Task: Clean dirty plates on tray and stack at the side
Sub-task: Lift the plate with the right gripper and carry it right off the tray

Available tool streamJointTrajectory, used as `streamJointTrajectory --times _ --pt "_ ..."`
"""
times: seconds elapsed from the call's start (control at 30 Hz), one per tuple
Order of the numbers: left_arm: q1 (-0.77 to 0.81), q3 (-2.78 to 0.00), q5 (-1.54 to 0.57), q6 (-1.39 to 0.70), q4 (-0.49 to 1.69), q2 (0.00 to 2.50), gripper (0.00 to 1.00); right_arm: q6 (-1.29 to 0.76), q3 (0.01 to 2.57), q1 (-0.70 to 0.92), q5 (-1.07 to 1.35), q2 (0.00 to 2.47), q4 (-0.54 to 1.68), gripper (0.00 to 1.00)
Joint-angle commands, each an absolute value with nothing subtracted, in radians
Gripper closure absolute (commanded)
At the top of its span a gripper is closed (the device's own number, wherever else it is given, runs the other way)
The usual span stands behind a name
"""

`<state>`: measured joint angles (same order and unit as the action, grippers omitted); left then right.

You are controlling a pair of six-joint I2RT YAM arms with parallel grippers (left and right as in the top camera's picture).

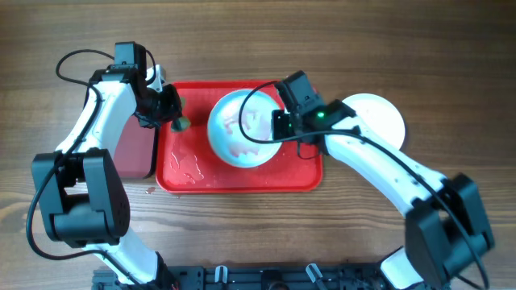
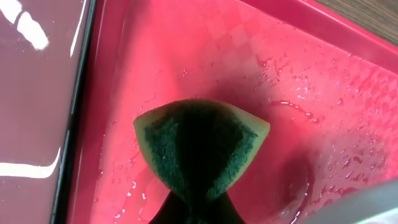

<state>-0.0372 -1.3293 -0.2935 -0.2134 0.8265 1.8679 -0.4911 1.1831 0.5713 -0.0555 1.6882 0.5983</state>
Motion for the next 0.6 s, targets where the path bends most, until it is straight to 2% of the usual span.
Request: streamJointTrajectory --times 0.0,0.37,0.47,0.57 --pt "-0.033 -1.322 -0.295 -0.190 0.824 1.848 0.96 -0.469 1.201 0.611 -0.387 1.627 0.639 0.96" --pt "0.016 -1.320 -0.287 -0.187 0.823 1.848 0.96 -0.197 1.232 0.921 -1.132 1.612 0.609 0.96" --pt "0.016 -1.320 -0.286 -0.186 0.821 1.848 0.96 -0.098 1.232 0.972 -1.320 1.612 0.512 0.96" --pt "0.016 -1.320 -0.250 -0.186 0.821 1.848 0.96 0.033 1.232 0.997 -1.338 1.612 0.349 0.96"
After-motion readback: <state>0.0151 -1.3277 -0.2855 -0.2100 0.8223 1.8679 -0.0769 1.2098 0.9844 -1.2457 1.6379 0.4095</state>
